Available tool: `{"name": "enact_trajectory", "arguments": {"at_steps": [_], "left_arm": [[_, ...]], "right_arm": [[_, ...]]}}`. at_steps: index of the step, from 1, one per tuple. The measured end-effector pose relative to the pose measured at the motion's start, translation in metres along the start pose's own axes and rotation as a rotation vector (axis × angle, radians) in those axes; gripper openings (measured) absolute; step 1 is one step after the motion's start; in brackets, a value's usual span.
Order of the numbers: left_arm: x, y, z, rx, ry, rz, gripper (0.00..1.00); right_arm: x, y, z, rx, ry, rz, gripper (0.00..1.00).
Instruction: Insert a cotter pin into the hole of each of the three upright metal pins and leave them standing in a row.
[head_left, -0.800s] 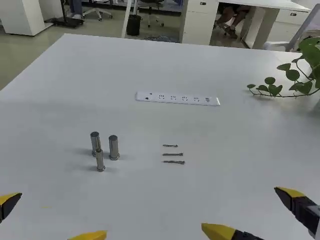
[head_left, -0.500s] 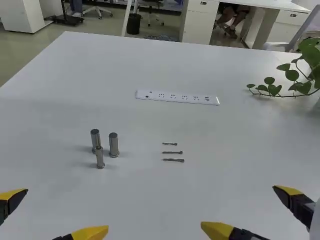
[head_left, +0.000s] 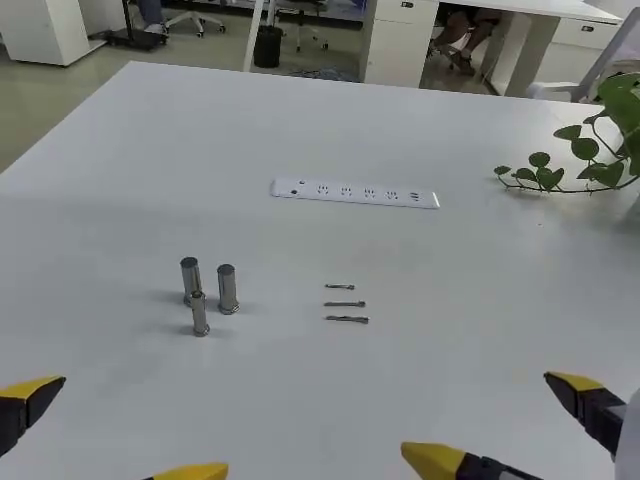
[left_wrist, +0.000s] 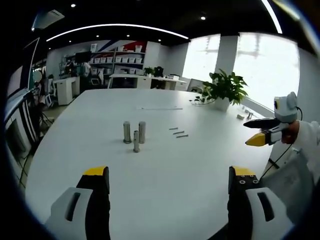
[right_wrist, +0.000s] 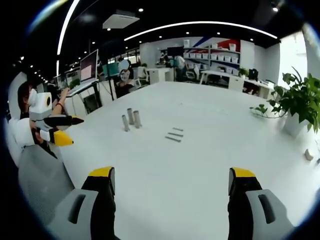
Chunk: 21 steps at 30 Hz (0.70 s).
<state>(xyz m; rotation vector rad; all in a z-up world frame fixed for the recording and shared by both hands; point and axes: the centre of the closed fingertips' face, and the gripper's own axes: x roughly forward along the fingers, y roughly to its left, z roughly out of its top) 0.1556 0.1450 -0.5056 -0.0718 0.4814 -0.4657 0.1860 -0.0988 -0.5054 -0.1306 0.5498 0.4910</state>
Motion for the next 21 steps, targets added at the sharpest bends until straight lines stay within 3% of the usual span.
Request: {"name": "enact_trajectory", "arguments": {"at_steps": [3,11,21], "left_arm": [[0.0015,-0.0026,-0.0034,0.017,0.02,-0.008,0.99],[0.0024,-0.005,-0.0025,0.028,0.022,-0.01,0.99],[-0.0006,0.0015,-0.0062,0.024,0.029,0.008,0.98]], "right_arm": [[-0.0003,-0.0007,0.0009,-0.001,-0.002,-0.002,0.92],[-0.0016,0.0013,-0.0007,0.008,-0.008,0.002,0.92],[-0.0017,0.0029,-0.0021,-0.012,0.013,0.015,0.92]]}}
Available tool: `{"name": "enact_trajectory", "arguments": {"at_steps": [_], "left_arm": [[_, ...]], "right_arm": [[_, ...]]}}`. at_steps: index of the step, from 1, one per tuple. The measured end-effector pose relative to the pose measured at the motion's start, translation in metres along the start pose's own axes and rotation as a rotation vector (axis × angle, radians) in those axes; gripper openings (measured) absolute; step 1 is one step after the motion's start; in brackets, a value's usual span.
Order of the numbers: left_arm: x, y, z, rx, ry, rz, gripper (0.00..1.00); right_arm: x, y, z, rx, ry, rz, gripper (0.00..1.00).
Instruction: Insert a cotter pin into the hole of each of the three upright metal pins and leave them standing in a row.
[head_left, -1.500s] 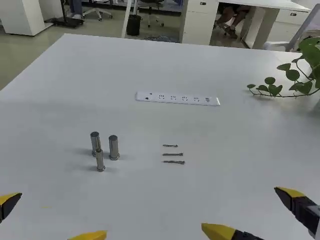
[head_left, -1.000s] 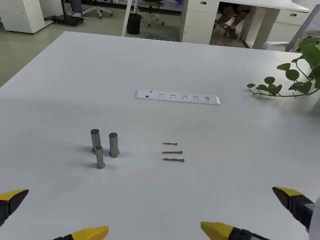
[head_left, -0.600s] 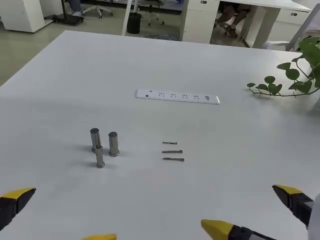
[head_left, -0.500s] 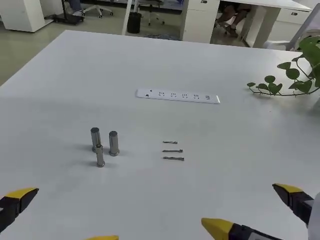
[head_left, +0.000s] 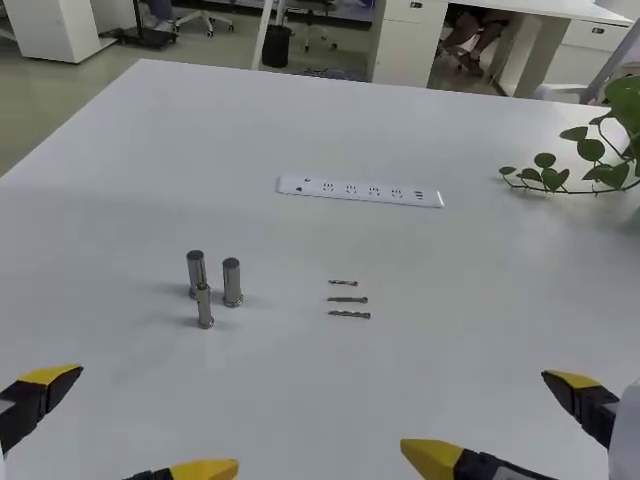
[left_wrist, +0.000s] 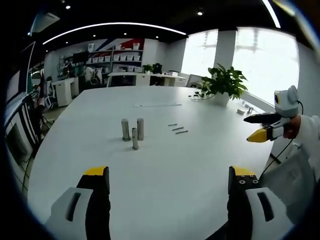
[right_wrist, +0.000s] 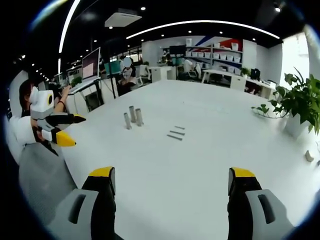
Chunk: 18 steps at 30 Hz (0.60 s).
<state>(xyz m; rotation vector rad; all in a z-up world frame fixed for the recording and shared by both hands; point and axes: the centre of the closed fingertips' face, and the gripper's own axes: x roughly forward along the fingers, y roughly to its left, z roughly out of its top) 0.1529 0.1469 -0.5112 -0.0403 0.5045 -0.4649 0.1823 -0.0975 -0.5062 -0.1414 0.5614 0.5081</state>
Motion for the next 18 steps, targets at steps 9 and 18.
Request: {"name": "enact_trajectory", "arguments": {"at_steps": [9,18], "left_arm": [[-0.003,0.011,0.002,0.016,0.023,0.02,0.97],[-0.008,0.02,0.002,0.015,0.027,0.048,0.93]], "right_arm": [[0.002,0.002,0.007,-0.013,0.003,0.004,0.91],[0.004,0.006,0.003,-0.019,0.044,0.023,0.91]]}}
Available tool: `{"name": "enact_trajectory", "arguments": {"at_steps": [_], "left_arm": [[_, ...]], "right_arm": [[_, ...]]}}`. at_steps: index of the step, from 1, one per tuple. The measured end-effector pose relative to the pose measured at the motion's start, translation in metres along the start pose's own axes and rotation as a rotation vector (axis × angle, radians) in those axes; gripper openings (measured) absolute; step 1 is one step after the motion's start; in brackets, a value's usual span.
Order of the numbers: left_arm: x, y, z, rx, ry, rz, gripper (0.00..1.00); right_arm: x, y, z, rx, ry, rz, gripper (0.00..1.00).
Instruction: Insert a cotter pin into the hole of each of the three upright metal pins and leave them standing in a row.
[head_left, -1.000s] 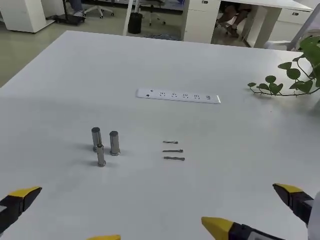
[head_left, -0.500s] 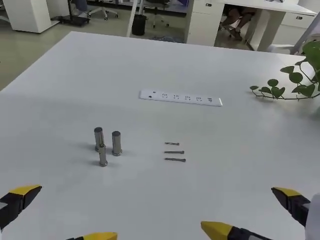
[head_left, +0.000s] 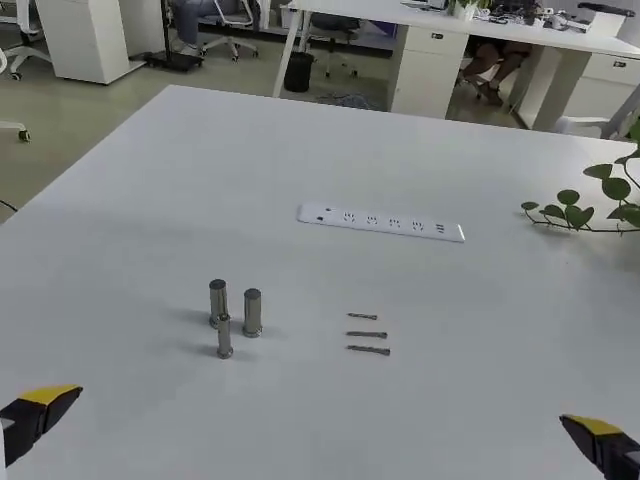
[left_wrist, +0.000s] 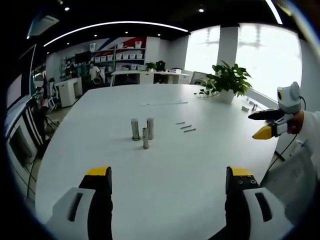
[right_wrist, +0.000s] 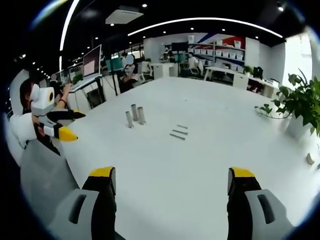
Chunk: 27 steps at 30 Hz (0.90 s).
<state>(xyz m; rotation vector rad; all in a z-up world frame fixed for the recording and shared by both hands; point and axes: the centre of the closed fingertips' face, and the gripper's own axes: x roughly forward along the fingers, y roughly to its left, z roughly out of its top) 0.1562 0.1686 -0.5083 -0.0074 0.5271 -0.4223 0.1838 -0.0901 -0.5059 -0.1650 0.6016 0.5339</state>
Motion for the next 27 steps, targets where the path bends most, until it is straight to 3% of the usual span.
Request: {"name": "enact_trajectory", "arguments": {"at_steps": [5,8,18,27], "left_arm": [[-0.001,0.003,0.0,-0.006,0.008,-0.002,0.92],[-0.002,0.011,0.001,-0.003,0.009,0.006,0.91],[-0.004,0.035,0.017,-0.04,-0.047,0.015,0.87],[0.009,0.056,0.035,0.026,-0.06,0.007,0.85]], "right_arm": [[0.001,0.002,0.002,-0.016,0.018,0.012,0.91],[0.001,0.0,0.004,-0.023,0.024,0.008,0.9],[0.005,-0.018,0.009,-0.048,0.054,-0.018,0.9],[0.003,-0.022,0.008,-0.045,0.061,-0.038,0.9]]}}
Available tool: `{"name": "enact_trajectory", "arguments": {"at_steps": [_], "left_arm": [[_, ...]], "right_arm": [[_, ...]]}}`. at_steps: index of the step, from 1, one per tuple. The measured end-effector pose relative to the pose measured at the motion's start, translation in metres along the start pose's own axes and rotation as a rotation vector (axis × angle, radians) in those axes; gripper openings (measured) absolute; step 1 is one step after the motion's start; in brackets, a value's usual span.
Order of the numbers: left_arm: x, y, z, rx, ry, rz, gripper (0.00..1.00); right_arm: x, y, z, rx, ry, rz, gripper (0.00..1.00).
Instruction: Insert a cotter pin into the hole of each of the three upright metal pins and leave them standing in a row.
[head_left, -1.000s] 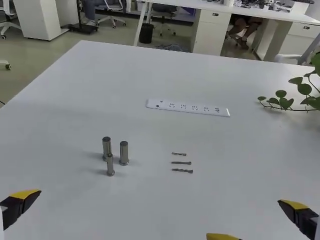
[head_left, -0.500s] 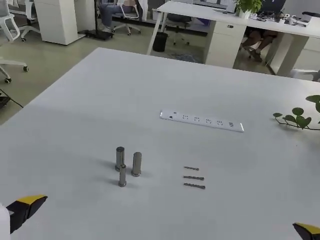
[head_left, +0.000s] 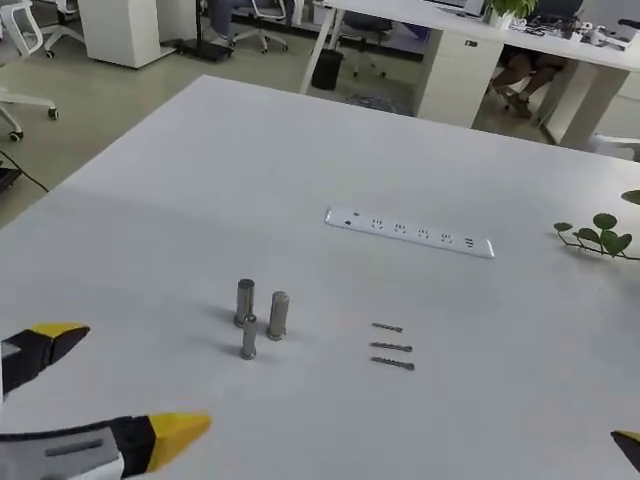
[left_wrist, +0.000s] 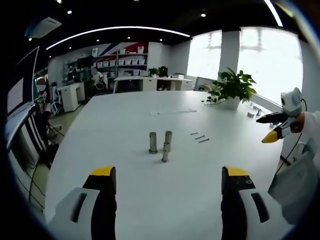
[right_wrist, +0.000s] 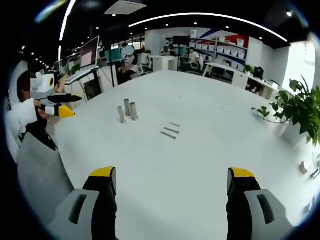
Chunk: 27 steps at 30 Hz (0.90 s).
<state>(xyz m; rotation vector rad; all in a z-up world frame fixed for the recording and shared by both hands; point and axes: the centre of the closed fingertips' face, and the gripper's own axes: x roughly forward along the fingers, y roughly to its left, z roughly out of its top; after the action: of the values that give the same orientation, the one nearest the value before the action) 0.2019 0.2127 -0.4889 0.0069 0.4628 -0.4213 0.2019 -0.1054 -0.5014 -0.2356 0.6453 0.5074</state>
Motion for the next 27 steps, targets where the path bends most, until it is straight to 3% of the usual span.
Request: {"name": "enact_trajectory", "arguments": {"at_steps": [7,15,19,23,27], "left_arm": [[0.014,0.017,0.016,0.023,-0.022,0.003,0.83],[0.038,0.031,0.024,0.033,-0.02,-0.015,0.8],[0.05,0.031,0.034,-0.03,-0.055,-0.052,0.78],[0.06,0.035,0.051,-0.052,-0.104,-0.072,0.75],[0.074,0.043,0.058,-0.031,-0.114,-0.062,0.73]], "right_arm": [[0.001,0.0,-0.008,0.015,0.021,-0.009,0.9],[0.004,-0.001,-0.009,0.027,0.026,-0.016,0.9],[0.005,0.0,-0.008,0.025,0.03,-0.016,0.9],[0.006,0.0,-0.01,0.018,0.041,-0.018,0.9],[0.006,0.003,-0.014,0.029,0.048,-0.016,0.9]]}}
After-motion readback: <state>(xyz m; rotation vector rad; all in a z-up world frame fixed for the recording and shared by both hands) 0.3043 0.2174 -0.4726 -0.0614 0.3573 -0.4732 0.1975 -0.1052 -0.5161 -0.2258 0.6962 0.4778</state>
